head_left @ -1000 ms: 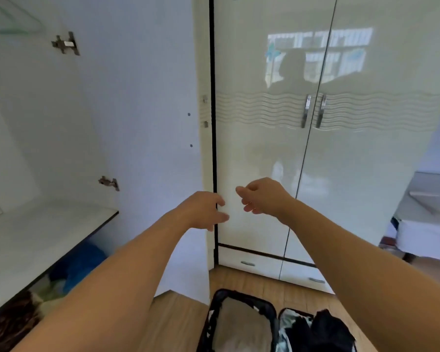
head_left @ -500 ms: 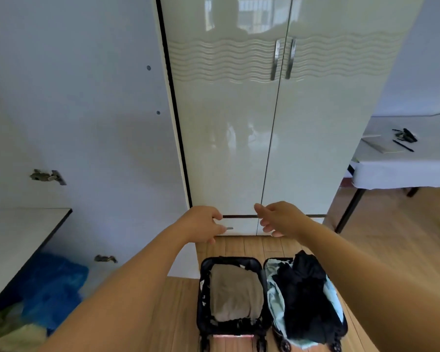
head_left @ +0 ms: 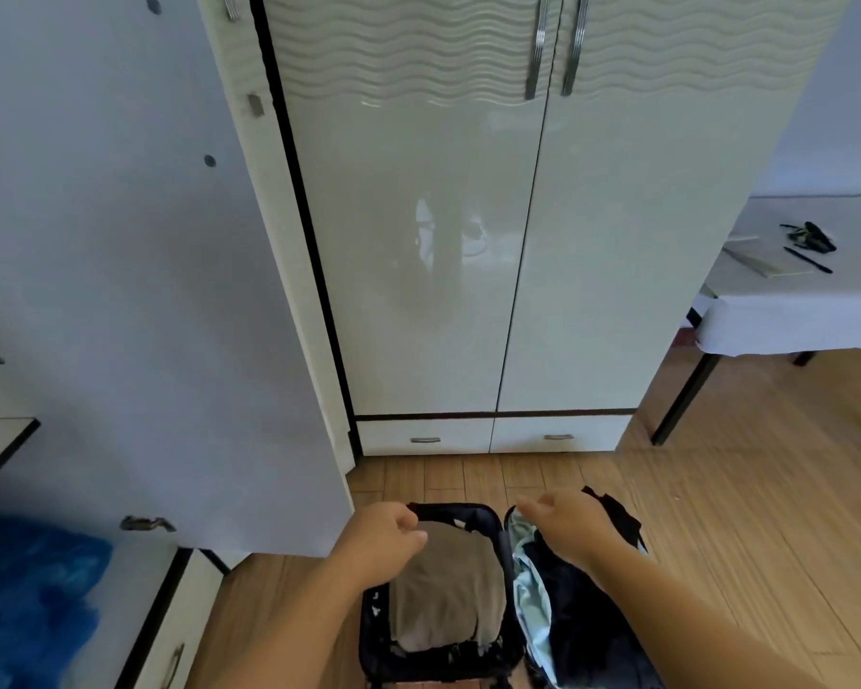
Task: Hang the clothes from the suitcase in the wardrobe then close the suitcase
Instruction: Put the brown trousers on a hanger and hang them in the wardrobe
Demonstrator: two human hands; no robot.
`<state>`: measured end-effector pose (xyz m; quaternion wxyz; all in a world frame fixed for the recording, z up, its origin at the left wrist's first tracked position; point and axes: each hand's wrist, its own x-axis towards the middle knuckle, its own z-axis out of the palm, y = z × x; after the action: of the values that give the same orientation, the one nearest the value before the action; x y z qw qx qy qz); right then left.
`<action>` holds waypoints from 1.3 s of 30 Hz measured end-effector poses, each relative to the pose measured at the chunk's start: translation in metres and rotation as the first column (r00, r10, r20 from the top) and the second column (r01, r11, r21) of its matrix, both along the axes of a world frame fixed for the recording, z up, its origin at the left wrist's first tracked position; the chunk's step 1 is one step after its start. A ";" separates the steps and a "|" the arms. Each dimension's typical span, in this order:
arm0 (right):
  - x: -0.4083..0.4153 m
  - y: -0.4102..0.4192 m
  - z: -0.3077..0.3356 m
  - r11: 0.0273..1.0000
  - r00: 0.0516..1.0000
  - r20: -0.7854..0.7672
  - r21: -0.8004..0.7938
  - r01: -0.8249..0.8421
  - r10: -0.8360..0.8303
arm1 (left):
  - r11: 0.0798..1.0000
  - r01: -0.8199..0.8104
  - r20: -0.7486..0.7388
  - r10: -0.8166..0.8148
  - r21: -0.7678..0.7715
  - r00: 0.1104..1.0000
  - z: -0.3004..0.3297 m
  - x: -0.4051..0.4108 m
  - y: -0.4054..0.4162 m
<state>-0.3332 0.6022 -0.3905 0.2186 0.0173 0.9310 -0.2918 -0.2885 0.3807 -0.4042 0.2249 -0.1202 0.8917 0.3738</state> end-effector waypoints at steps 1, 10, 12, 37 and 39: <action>-0.005 0.001 -0.017 1.000 1.000 0.003 0.011 0.010 -0.011 | 1.000 -0.031 0.011 0.031 0.004 0.999 -0.016 -0.004 -0.001; -0.047 -0.015 -0.223 0.996 0.998 0.041 0.081 0.046 -0.050 | 0.950 -0.299 0.094 0.291 0.092 0.952 -0.229 -0.050 -0.029; -0.046 -0.017 -0.278 0.993 0.996 0.083 0.113 0.016 -0.026 | 0.942 -0.318 0.123 0.305 0.105 0.944 -0.282 -0.056 -0.034; -0.086 -0.039 -0.571 0.908 0.863 0.334 -0.046 0.416 -0.378 | 0.835 -0.527 0.356 0.450 0.159 0.819 -0.566 -0.104 -0.018; -0.090 -0.041 -0.568 0.871 0.869 0.319 -0.193 0.452 -0.380 | 0.798 -0.521 0.339 0.421 0.302 0.841 -0.558 -0.110 -0.011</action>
<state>-0.4230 0.5612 -0.9580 0.2753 0.2296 0.8194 -0.4474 -0.3983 0.3695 -0.9623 0.2555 -0.3408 0.7059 0.5660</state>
